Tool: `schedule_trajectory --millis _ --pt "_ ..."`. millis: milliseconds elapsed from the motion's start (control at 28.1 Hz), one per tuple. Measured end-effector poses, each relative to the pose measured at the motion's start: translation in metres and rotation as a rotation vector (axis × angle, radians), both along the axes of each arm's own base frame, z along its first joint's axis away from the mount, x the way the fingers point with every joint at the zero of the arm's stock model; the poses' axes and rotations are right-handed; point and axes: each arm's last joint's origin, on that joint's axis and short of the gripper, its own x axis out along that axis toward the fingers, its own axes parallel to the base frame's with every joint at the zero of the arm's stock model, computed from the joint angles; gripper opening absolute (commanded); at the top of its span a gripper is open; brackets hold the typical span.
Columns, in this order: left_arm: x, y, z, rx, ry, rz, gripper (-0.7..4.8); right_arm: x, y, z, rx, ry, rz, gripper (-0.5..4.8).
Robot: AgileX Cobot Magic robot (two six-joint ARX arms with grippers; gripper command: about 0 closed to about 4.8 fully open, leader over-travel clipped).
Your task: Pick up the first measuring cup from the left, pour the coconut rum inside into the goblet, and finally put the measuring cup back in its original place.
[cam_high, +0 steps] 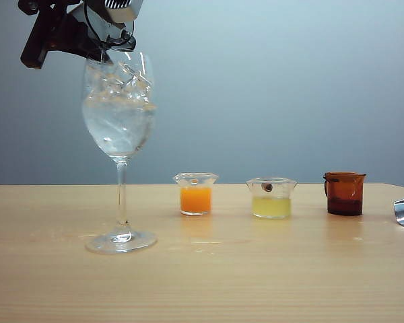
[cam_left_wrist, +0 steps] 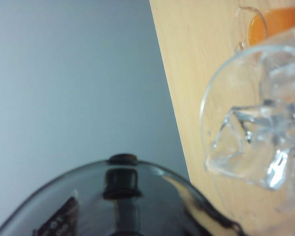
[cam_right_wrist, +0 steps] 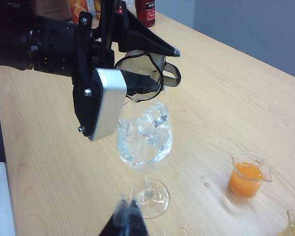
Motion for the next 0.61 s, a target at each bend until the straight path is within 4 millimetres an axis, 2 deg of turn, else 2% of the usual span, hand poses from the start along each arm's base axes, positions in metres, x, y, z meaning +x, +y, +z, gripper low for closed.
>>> schedule_trajectory --millis 606 --pt "-0.0005 0.0003 0.0017 0.06 -0.039 -0.018 0.16 -0.0003 -0.0002 -0.0014 -0.01 0.012 0.0 -0.04"
